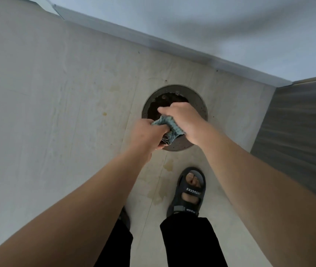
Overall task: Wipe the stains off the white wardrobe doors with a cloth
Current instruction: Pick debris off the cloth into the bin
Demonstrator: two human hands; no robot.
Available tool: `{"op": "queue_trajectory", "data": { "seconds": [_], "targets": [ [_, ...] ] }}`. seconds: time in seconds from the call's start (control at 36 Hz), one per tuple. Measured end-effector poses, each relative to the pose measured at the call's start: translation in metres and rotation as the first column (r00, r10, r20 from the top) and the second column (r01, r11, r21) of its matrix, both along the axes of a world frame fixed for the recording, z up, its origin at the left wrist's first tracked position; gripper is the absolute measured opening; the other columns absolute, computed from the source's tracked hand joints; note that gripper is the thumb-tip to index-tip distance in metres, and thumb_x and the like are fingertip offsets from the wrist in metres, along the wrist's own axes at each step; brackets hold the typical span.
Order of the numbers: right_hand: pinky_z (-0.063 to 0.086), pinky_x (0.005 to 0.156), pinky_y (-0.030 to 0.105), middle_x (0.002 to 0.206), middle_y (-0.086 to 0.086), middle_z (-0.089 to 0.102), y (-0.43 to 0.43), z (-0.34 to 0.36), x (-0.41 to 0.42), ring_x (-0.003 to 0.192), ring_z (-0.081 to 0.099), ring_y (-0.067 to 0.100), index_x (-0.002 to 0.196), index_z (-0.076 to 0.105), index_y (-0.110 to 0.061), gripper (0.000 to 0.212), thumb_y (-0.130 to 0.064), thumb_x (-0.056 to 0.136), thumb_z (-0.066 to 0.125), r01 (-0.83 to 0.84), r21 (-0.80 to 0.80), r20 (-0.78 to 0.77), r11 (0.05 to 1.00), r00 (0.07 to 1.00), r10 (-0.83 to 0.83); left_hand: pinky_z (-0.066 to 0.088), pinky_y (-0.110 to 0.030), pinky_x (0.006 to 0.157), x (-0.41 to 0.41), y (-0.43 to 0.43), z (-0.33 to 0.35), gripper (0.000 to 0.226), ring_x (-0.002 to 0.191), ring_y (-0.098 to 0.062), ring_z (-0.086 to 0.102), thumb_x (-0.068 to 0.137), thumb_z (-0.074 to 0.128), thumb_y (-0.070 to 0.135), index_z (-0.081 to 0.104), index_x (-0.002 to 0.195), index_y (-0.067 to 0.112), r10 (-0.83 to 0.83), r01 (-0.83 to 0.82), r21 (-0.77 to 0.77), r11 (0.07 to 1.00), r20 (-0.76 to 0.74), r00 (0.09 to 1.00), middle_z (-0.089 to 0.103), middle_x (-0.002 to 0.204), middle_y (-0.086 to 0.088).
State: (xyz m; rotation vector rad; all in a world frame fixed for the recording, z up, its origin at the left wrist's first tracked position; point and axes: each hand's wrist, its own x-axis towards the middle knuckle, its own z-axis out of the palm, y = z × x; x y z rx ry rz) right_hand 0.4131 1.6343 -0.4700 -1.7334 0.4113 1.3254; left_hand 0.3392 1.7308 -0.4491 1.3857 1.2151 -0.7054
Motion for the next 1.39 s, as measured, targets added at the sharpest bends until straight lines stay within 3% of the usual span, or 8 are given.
{"op": "queue_trajectory", "data": {
  "seconds": [0.25,0.39,0.61,0.72,1.03,1.14,1.25,1.39],
  "targets": [
    [0.044,0.059,0.024,0.102,0.007,0.057,0.01,0.01,-0.033,0.093,0.057,0.024,0.076,0.056,-0.015,0.054,-0.063,0.099,0.045,0.066,-0.085,0.254,0.994,0.966,-0.043,0.054,-0.037,0.059,0.003,-0.012,0.003,0.023,0.057,-0.025,0.064,0.096,0.06,0.009,0.071,0.085,-0.009,-0.096,0.092,0.099,0.991,0.031,0.995,0.07,0.071,-0.02],
    [0.049,0.068,0.036,0.079,0.006,0.062,0.005,-0.018,-0.022,0.073,0.061,0.025,0.08,0.06,-0.011,0.061,-0.068,0.097,0.045,0.386,-0.188,0.058,0.903,0.922,-0.383,0.054,-0.034,0.054,-0.005,-0.007,0.007,0.028,0.055,-0.021,0.068,0.099,0.065,0.021,0.072,0.078,0.005,-0.345,0.337,0.077,0.938,0.126,0.93,0.072,0.066,-0.012],
    [0.041,0.053,0.026,0.067,0.004,0.057,0.02,-0.062,-0.013,0.058,0.053,0.021,0.08,0.059,-0.009,0.047,-0.049,0.102,0.05,0.438,-0.275,0.03,0.856,0.894,-0.448,0.024,-0.015,0.029,0.011,-0.005,-0.002,0.033,0.05,-0.016,0.046,0.1,0.052,0.009,0.05,0.067,0.01,-0.516,0.495,0.205,0.844,0.061,0.854,0.054,0.064,-0.01],
    [0.045,0.059,0.027,0.073,0.006,0.067,0.022,-0.074,-0.015,0.065,0.062,0.024,0.068,0.061,-0.011,0.046,-0.037,0.104,0.051,0.447,-0.265,-0.052,0.854,0.878,-0.476,0.026,-0.014,0.029,0.011,-0.003,-0.007,0.018,0.051,-0.014,0.044,0.1,0.049,0.004,0.066,0.1,-0.001,-0.536,0.504,0.245,0.828,0.085,0.84,0.05,0.064,-0.006],
    [0.055,0.091,0.039,0.099,0.005,0.07,0.025,-0.071,-0.015,0.097,0.068,0.028,0.112,0.065,-0.001,0.036,-0.034,0.102,0.054,0.526,-0.239,0.005,0.816,0.841,-0.541,0.021,-0.016,0.029,0.003,-0.005,-0.005,0.039,0.045,-0.015,0.039,0.101,0.053,0.01,0.049,0.063,0.007,-0.468,0.45,0.216,0.867,0.043,0.882,0.045,0.055,-0.002],
    [0.054,0.096,0.046,0.101,0.006,0.071,0.01,-0.011,-0.018,0.101,0.067,0.029,0.084,0.076,-0.024,0.046,-0.053,0.101,0.045,0.508,-0.196,0.092,0.839,0.861,-0.5,0.037,-0.029,0.048,-0.009,-0.001,0.036,0.039,0.051,-0.022,0.047,0.103,0.056,0.018,0.055,0.064,0.009,-0.421,0.4,0.164,0.902,0.117,0.9,0.05,0.054,-0.003],
    [0.047,0.103,0.049,0.12,0.012,0.069,-0.015,0.127,-0.015,0.114,0.063,0.03,0.111,0.071,-0.019,0.076,-0.076,0.097,0.022,0.589,0.026,-0.189,0.807,0.796,-0.575,0.057,-0.05,0.062,-0.016,0.031,0.135,0.026,0.061,-0.03,0.062,0.102,0.06,0.023,0.066,0.083,0.006,-0.441,0.42,0.142,0.896,0.187,0.878,0.062,0.065,-0.01],
    [0.058,0.089,0.039,0.106,0.011,0.073,-0.031,0.356,-0.023,0.095,0.073,0.024,0.116,0.066,-0.004,0.041,-0.038,0.094,0.068,0.502,0.143,-0.128,0.853,0.864,-0.487,0.036,-0.029,0.057,-0.006,0.061,0.324,0.027,0.052,-0.003,0.041,0.101,0.062,0.018,0.059,0.077,0.007,-0.598,0.594,0.145,0.791,0.387,0.702,0.048,0.059,0.009]
  ]
}}
